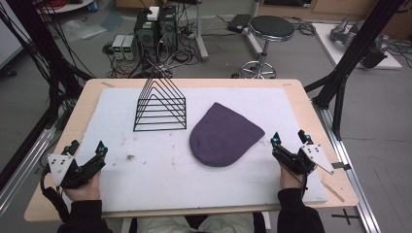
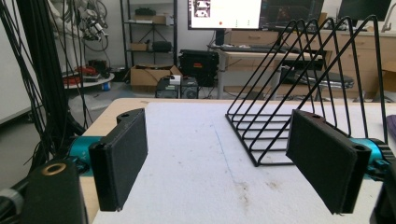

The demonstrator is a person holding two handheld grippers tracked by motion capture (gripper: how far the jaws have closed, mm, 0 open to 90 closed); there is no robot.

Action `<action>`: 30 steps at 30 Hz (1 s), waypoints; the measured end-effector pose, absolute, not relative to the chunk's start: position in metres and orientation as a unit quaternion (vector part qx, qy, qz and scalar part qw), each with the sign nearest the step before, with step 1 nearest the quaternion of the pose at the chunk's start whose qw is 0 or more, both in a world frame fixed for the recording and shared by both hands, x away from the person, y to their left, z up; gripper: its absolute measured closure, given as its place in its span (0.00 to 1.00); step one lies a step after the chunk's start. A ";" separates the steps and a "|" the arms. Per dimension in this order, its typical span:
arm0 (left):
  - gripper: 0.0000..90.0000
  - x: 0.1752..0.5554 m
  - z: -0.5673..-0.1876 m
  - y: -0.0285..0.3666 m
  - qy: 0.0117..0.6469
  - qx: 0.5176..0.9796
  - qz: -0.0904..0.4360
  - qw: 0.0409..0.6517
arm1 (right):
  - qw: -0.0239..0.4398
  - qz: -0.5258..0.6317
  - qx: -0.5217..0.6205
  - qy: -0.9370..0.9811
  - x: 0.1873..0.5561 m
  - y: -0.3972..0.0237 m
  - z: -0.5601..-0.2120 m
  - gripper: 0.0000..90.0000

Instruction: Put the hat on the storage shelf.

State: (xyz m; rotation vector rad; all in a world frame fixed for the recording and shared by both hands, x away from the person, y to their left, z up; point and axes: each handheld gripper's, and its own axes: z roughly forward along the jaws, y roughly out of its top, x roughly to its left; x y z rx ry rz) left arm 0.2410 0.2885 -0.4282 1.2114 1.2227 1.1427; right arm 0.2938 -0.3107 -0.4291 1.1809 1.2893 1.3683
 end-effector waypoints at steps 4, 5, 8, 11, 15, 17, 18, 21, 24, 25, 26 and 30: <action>0.23 0.240 -0.428 0.289 0.507 0.503 0.475 0.513 | 0.444 0.553 0.477 0.519 0.293 -0.311 -0.429 0.13; 0.23 0.240 -0.428 0.289 0.507 0.503 0.475 0.513 | 0.444 0.554 0.478 0.518 0.293 -0.310 -0.429 0.13; 0.23 0.240 -0.428 0.289 0.508 0.504 0.471 0.516 | 0.442 0.554 0.479 0.518 0.293 -0.311 -0.429 0.13; 0.23 0.240 -0.428 0.289 0.507 0.503 0.471 0.517 | 0.438 0.555 0.482 0.518 0.294 -0.312 -0.429 0.13; 0.23 0.240 -0.428 0.289 0.508 0.504 0.469 0.518 | 0.443 0.553 0.479 0.519 0.294 -0.311 -0.428 0.13; 0.23 0.240 -0.428 0.288 0.508 0.504 0.468 0.518 | 0.443 0.553 0.476 0.521 0.294 -0.310 -0.427 0.13; 0.23 0.240 -0.428 0.289 0.509 0.506 0.467 0.517 | 0.440 0.555 0.473 0.523 0.294 -0.309 -0.426 0.13; 0.24 0.240 -0.428 0.289 0.511 0.505 0.464 0.518 | 0.438 0.561 0.457 0.534 0.296 -0.304 -0.422 0.13; 0.24 0.240 -0.428 0.289 0.511 0.507 0.463 0.517 | 0.438 0.562 0.434 0.552 0.298 -0.298 -0.415 0.13; 0.24 0.239 -0.428 0.289 0.511 0.507 0.463 0.516 | 0.434 0.564 0.427 0.558 0.298 -0.296 -0.413 0.13; 0.24 0.239 -0.428 0.288 0.511 0.506 0.463 0.518 | 0.431 0.563 0.421 0.566 0.299 -0.294 -0.412 0.13; 0.24 0.239 -0.427 0.289 0.512 0.507 0.463 0.517 | 0.410 0.559 0.405 0.596 0.302 -0.287 -0.409 0.13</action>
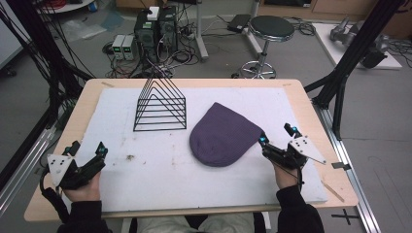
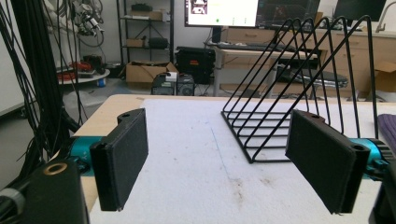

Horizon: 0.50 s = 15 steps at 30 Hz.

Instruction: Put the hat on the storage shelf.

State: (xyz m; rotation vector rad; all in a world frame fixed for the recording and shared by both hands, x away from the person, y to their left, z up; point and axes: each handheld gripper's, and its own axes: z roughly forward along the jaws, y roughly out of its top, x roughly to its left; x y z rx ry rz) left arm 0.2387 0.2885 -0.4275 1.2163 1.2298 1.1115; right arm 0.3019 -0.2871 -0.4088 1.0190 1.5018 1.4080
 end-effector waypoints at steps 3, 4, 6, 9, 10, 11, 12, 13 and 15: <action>0.24 0.238 -0.427 0.288 0.513 0.506 0.463 0.516 | 0.394 0.551 0.390 0.624 0.306 -0.281 -0.405 0.13; 0.24 0.238 -0.428 0.288 0.513 0.506 0.463 0.516 | 0.394 0.551 0.390 0.624 0.306 -0.281 -0.405 0.13; 0.24 0.238 -0.428 0.288 0.514 0.506 0.462 0.516 | 0.372 0.546 0.380 0.647 0.312 -0.275 -0.402 0.13; 0.24 0.238 -0.428 0.288 0.513 0.507 0.461 0.516 | 0.343 0.533 0.373 0.678 0.318 -0.269 -0.398 0.13; 0.24 0.238 -0.428 0.288 0.513 0.507 0.461 0.516 | 0.336 0.528 0.367 0.689 0.321 -0.267 -0.396 0.13; 0.24 0.238 -0.428 0.288 0.514 0.508 0.461 0.516 | 0.326 0.523 0.365 0.697 0.322 -0.265 -0.395 0.13; 0.24 0.238 -0.428 0.288 0.514 0.508 0.461 0.515 | 0.318 0.518 0.361 0.707 0.324 -0.263 -0.394 0.13; 0.24 0.237 -0.428 0.288 0.514 0.508 0.461 0.515 | 0.311 0.514 0.357 0.715 0.325 -0.262 -0.393 0.13; 0.24 0.237 -0.428 0.288 0.514 0.508 0.461 0.516 | 0.293 0.505 0.353 0.731 0.328 -0.258 -0.391 0.13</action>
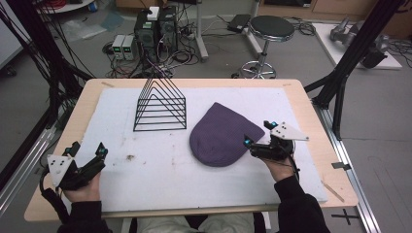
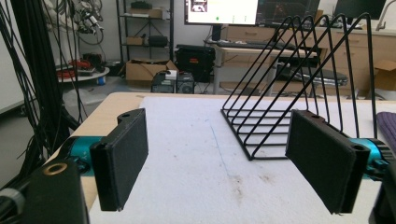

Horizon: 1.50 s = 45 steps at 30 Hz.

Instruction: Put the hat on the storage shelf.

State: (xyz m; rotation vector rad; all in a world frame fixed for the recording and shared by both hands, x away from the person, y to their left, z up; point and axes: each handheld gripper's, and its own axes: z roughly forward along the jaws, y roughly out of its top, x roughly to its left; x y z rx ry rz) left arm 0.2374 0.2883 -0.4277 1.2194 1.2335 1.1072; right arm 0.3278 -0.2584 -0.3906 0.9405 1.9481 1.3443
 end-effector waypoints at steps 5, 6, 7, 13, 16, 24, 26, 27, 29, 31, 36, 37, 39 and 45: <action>0.24 0.237 -0.428 0.288 0.514 0.507 0.459 0.517 | 0.253 0.482 0.347 0.764 0.334 -0.251 -0.387 0.13; 0.24 0.237 -0.427 0.288 0.514 0.508 0.460 0.516 | 0.244 0.480 0.348 0.768 0.335 -0.250 -0.386 0.13; 0.24 0.237 -0.428 0.288 0.514 0.508 0.460 0.517 | 0.239 0.477 0.347 0.771 0.336 -0.249 -0.385 0.13; 0.24 0.237 -0.428 0.288 0.514 0.509 0.458 0.517 | 0.229 0.472 0.329 0.785 0.339 -0.245 -0.380 0.13; 0.24 0.237 -0.428 0.288 0.513 0.510 0.457 0.518 | 0.226 0.462 0.320 0.796 0.341 -0.242 -0.380 0.13; 0.24 0.237 -0.428 0.287 0.513 0.509 0.456 0.519 | 0.200 0.433 0.284 0.831 0.346 -0.227 -0.378 0.13; 0.24 0.237 -0.428 0.287 0.513 0.510 0.456 0.519 | 0.196 0.424 0.270 0.842 0.346 -0.221 -0.379 0.13; 0.24 0.237 -0.428 0.287 0.513 0.510 0.455 0.519 | 0.193 0.421 0.264 0.846 0.346 -0.218 -0.379 0.13; 0.24 0.237 -0.428 0.287 0.513 0.510 0.455 0.519 | 0.186 0.416 0.253 0.853 0.346 -0.212 -0.380 0.13; 0.24 0.237 -0.428 0.287 0.513 0.510 0.455 0.519 | 0.178 0.412 0.243 0.860 0.346 -0.208 -0.380 0.13; 0.24 0.237 -0.428 0.287 0.513 0.510 0.454 0.520 | 0.162 0.396 0.210 0.879 0.346 -0.199 -0.383 0.13; 0.24 0.237 -0.428 0.287 0.513 0.510 0.454 0.520 | 0.157 0.395 0.207 0.881 0.346 -0.197 -0.383 0.13; 0.24 0.238 -0.428 0.287 0.513 0.511 0.454 0.519 | 0.155 0.394 0.199 0.884 0.347 -0.195 -0.383 0.13; 0.24 0.238 -0.428 0.287 0.511 0.511 0.454 0.521 | 0.142 0.383 0.176 0.896 0.346 -0.187 -0.387 0.13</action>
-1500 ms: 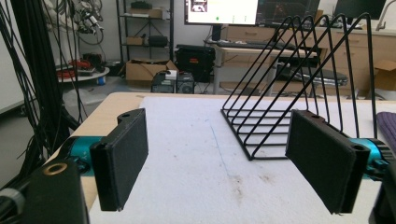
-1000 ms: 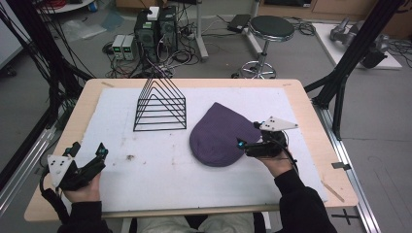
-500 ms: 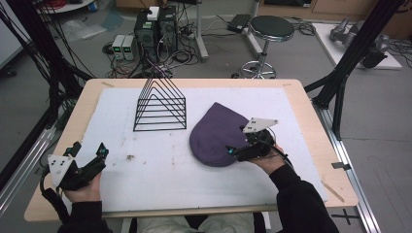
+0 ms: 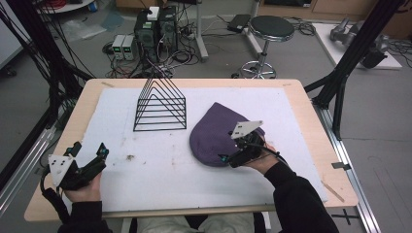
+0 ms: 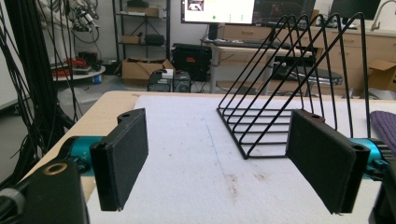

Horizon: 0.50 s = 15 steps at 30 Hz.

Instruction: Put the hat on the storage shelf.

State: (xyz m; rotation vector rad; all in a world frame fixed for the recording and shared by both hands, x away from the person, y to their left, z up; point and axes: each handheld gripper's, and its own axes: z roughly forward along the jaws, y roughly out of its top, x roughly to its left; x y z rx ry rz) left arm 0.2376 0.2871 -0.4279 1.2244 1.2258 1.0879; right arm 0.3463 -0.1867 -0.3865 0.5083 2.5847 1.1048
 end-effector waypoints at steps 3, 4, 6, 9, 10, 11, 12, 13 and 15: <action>0.24 0.238 -0.428 0.287 0.509 0.511 0.451 0.525 | 0.137 0.375 0.164 0.902 0.346 -0.183 -0.390 0.14; 0.24 0.238 -0.428 0.287 0.509 0.512 0.450 0.526 | 0.135 0.374 0.162 0.903 0.346 -0.182 -0.390 0.14; 0.24 0.238 -0.428 0.287 0.509 0.513 0.449 0.525 | 0.126 0.372 0.158 0.906 0.346 -0.180 -0.392 0.16; 0.24 0.238 -0.428 0.287 0.510 0.513 0.450 0.525 | 0.111 0.361 0.148 0.914 0.347 -0.176 -0.394 0.16; 0.24 0.238 -0.428 0.287 0.510 0.513 0.450 0.525 | 0.111 0.358 0.144 0.916 0.347 -0.174 -0.395 0.16; 0.24 0.238 -0.428 0.287 0.510 0.513 0.449 0.524 | 0.106 0.355 0.141 0.918 0.348 -0.172 -0.396 0.16; 0.24 0.238 -0.428 0.287 0.510 0.514 0.449 0.524 | 0.104 0.354 0.140 0.919 0.349 -0.171 -0.397 0.16; 0.24 0.238 -0.428 0.287 0.510 0.514 0.448 0.524 | 0.098 0.352 0.137 0.921 0.350 -0.168 -0.397 0.16; 0.24 0.238 -0.428 0.287 0.510 0.514 0.448 0.523 | 0.097 0.342 0.130 0.926 0.350 -0.164 -0.399 0.16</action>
